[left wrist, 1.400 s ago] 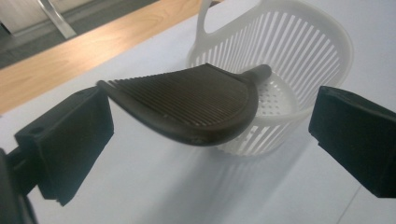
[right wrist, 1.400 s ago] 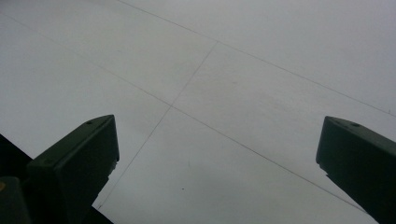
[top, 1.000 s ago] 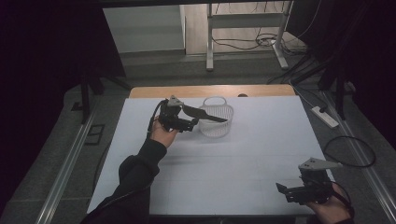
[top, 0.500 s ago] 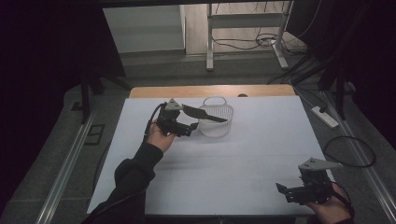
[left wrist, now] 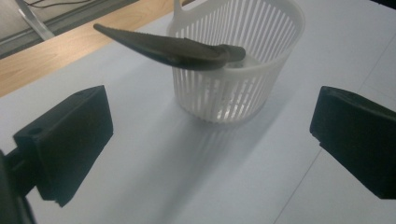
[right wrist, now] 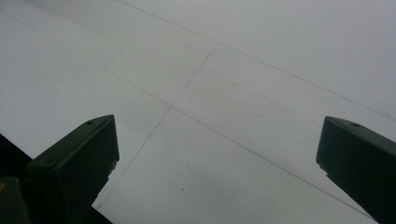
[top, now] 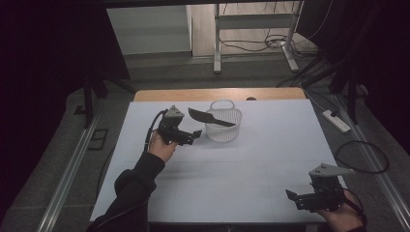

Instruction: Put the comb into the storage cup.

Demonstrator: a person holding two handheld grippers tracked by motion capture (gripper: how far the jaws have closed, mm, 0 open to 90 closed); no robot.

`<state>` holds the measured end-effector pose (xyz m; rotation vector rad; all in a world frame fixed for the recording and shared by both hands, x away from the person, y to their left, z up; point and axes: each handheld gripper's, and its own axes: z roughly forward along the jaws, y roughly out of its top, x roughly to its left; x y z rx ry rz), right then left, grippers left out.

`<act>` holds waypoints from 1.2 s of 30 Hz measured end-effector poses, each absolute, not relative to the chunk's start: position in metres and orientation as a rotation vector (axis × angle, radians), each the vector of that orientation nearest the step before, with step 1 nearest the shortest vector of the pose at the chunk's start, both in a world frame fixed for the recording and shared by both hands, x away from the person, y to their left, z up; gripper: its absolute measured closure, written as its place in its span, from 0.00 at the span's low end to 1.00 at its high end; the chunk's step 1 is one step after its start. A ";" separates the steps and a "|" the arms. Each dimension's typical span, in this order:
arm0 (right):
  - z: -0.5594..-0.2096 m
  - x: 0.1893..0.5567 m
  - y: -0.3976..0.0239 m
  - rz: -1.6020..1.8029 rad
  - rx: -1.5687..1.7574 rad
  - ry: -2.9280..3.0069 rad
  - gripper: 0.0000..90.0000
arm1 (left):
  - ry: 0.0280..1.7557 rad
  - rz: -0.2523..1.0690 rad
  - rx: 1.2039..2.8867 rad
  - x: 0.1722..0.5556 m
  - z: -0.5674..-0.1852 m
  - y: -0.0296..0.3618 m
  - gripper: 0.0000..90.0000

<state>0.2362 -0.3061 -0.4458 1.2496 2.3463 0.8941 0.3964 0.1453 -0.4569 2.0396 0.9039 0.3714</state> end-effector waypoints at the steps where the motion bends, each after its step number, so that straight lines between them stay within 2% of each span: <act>1: -0.446 0.236 -0.306 0.895 1.249 2.345 0.00 | 0.899 0.367 2.041 0.396 -0.457 0.147 0.00; 16: -0.445 0.235 -0.306 0.902 1.236 2.340 0.00 | 0.904 0.343 2.047 0.384 -0.464 0.152 0.01; 26: -0.445 0.235 -0.306 0.907 1.224 2.349 0.00 | 0.905 0.399 2.083 0.376 -0.465 0.151 0.00; 36: -0.445 0.235 -0.306 0.911 1.222 2.355 0.00 | 0.943 0.386 2.036 0.366 -0.461 0.164 0.00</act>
